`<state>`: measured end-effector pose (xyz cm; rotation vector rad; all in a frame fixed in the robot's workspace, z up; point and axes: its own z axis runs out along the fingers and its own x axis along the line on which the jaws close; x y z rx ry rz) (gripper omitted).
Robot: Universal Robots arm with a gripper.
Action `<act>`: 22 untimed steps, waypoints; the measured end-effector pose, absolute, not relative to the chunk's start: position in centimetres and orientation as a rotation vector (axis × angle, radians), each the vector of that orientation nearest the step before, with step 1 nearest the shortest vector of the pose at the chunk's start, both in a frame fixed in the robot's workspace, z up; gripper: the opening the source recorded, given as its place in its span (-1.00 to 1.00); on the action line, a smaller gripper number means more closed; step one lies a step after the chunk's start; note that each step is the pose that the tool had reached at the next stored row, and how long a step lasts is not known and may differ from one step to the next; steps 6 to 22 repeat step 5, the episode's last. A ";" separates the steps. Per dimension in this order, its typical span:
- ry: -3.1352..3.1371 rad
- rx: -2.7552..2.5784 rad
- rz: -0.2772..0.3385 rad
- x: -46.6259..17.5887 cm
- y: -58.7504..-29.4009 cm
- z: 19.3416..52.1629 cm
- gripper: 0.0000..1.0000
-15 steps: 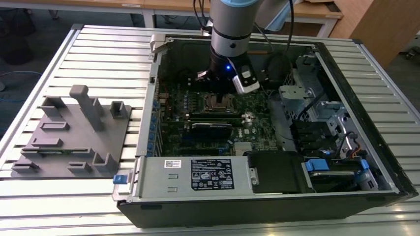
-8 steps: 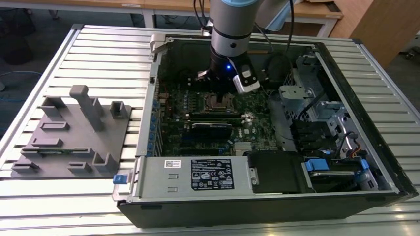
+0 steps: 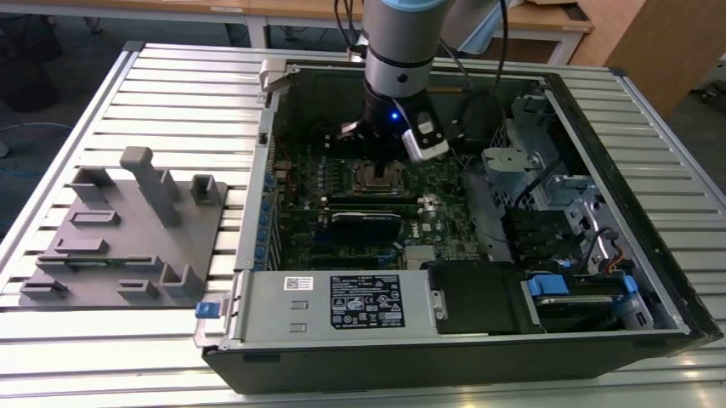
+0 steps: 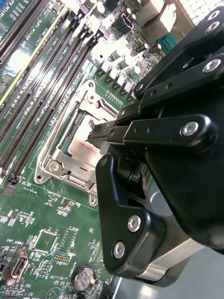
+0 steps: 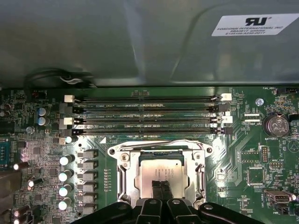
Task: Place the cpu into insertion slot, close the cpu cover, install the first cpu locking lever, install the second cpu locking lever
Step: 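Install the second cpu locking lever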
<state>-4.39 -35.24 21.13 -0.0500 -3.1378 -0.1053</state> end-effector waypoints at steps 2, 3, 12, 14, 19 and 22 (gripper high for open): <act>-3.138 -0.050 -0.105 -4.4 -35.2 21.1 -0.80; -3.138 -0.050 -0.105 -4.4 -35.2 21.1 -0.80; -3.138 -0.050 -0.105 -4.4 -35.2 21.1 -0.80; -3.138 -0.050 -0.105 -4.4 -35.2 21.1 -0.80; -3.138 -0.050 -0.105 -4.4 -35.2 21.1 -0.80; -3.138 -0.050 -0.105 -4.4 -35.2 21.1 -0.80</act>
